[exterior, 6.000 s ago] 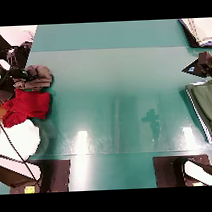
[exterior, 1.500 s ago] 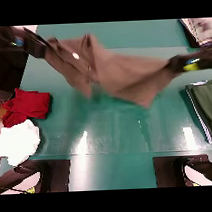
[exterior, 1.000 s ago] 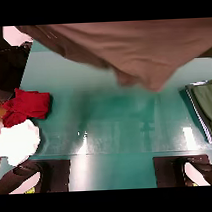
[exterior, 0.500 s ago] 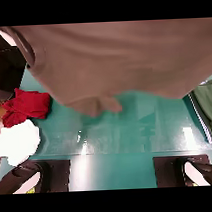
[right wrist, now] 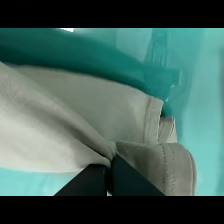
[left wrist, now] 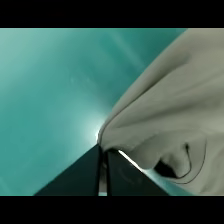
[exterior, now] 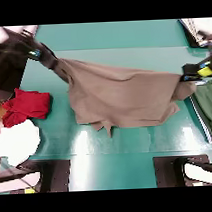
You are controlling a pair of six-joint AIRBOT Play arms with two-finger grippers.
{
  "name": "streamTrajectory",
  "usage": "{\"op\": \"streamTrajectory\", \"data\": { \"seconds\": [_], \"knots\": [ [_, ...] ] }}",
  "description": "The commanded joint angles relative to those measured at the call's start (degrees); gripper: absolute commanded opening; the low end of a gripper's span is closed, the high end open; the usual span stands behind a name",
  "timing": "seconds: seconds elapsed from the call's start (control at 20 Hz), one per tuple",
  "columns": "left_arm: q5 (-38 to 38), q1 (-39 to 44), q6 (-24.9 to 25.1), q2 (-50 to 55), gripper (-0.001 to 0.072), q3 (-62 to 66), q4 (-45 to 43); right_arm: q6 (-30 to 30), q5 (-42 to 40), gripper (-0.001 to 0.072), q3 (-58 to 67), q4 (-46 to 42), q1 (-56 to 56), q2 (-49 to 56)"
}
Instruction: Fold the shirts.
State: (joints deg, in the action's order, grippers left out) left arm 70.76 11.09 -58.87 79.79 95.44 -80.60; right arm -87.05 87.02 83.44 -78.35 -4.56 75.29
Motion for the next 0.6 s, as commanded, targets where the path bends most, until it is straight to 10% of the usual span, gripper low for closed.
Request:
{"op": "streamTrajectory", "data": {
  "seconds": [0.0, 0.1, 0.25, 0.35, 0.55],
  "knots": [
    [-11.1, 0.0, -3.8, 12.2, 0.0031, -1.5, -1.1, -0.1, -15.2, 0.0012, -5.4, 0.8, -0.6, 8.6],
    [-16.1, 0.0, -7.5, 15.1, 0.0033, -1.5, -1.1, -0.2, -18.8, 0.0012, -3.8, 0.8, -0.6, 12.5],
    [-18.0, 0.0, -9.9, 15.5, 0.0585, -1.0, -1.2, -2.0, -20.3, 0.0023, 1.6, 0.8, -0.4, 16.6],
    [-15.1, -1.0, -11.2, 15.3, 0.0548, 0.7, -1.4, -2.0, -17.7, 0.036, 6.1, 0.8, -0.4, 18.5],
    [-0.3, -8.8, -16.2, 14.0, 0.0548, 5.6, 4.7, 2.2, -7.9, 0.0383, 10.6, 0.8, 0.6, 16.1]
  ]
}}
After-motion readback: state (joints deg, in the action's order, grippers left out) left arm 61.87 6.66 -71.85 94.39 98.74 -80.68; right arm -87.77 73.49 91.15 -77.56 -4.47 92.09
